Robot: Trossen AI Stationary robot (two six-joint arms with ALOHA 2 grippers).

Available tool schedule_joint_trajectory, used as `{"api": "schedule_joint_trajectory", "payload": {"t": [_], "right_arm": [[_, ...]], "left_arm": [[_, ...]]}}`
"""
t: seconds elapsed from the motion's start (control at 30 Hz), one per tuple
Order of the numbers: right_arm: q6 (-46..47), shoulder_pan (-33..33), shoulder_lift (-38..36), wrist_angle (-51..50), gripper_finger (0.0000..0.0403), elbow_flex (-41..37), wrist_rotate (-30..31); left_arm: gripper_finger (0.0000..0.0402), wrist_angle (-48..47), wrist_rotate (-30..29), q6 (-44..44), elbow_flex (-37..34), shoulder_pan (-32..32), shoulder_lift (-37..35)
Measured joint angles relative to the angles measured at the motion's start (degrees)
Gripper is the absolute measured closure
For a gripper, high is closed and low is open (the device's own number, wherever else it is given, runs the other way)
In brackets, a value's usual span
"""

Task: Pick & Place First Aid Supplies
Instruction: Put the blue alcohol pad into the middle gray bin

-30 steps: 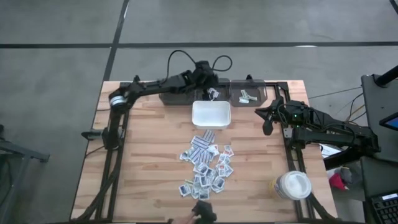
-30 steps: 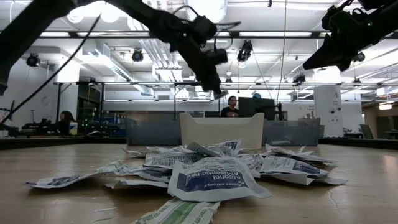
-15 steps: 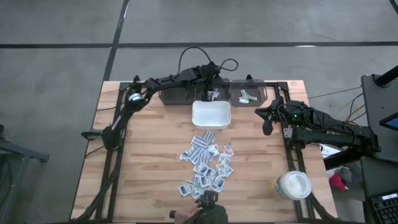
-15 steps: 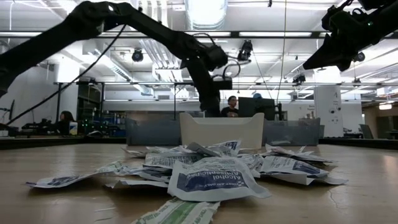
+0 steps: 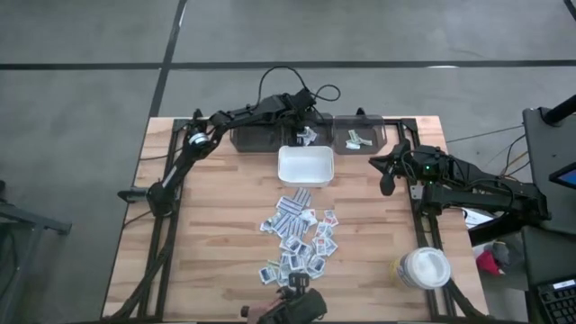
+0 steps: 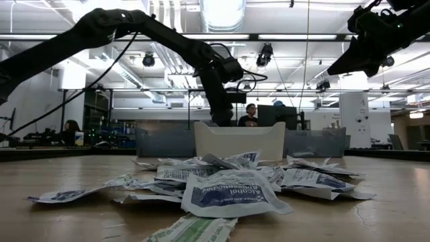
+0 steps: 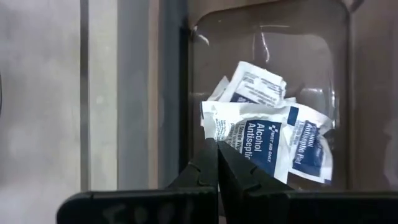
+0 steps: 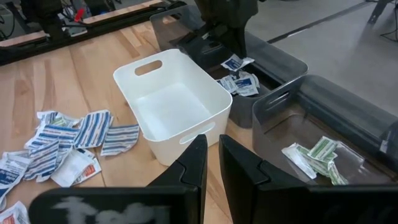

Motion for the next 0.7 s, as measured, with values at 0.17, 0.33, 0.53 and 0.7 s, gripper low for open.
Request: {"api": "schedule_joint_trajectory", "payload": {"t": [0.17, 0.33, 0.53, 0.7], "right_arm": [[0.00, 0.00, 0.00, 0.00, 0.0364, 0.00, 0.00], [0.00, 0.00, -0.02, 0.00, 0.0364, 0.00, 0.00], [-0.02, -0.02, -0.07, 0.00, 0.0364, -0.04, 0.00], [-0.02, 0.00, -0.04, 0.00, 0.0364, -0.04, -0.02]], "left_arm": [[0.0374, 0.00, 2.72, -0.39, -0.02, -0.04, -0.07], [0.0321, -1.03, 1.03, -0.72, 0.36, -0.06, -0.22], [0.0294, -9.39, -3.52, -4.35, 4.32, -1.50, -3.45], [0.0293, -19.67, -3.30, -14.91, 5.24, -4.29, -8.13]]}}
